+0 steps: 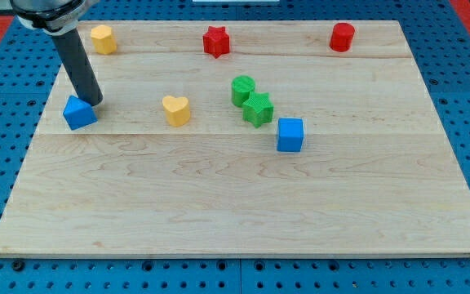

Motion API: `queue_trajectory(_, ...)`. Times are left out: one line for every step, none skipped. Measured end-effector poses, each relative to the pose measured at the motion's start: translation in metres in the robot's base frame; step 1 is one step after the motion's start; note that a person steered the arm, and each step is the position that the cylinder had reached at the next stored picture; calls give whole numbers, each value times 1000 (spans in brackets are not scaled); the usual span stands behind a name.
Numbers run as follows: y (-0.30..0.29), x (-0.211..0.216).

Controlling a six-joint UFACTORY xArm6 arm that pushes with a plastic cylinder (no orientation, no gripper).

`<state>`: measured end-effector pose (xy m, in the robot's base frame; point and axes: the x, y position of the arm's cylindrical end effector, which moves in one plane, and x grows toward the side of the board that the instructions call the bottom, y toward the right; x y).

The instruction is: Place the blue cube to the parallel right of green star

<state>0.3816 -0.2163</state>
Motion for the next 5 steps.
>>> queue_trajectory(42, -15)
queue_trajectory(124, -33)
queue_trajectory(188, -18)
queue_trajectory(207, 24)
queue_trajectory(232, 50)
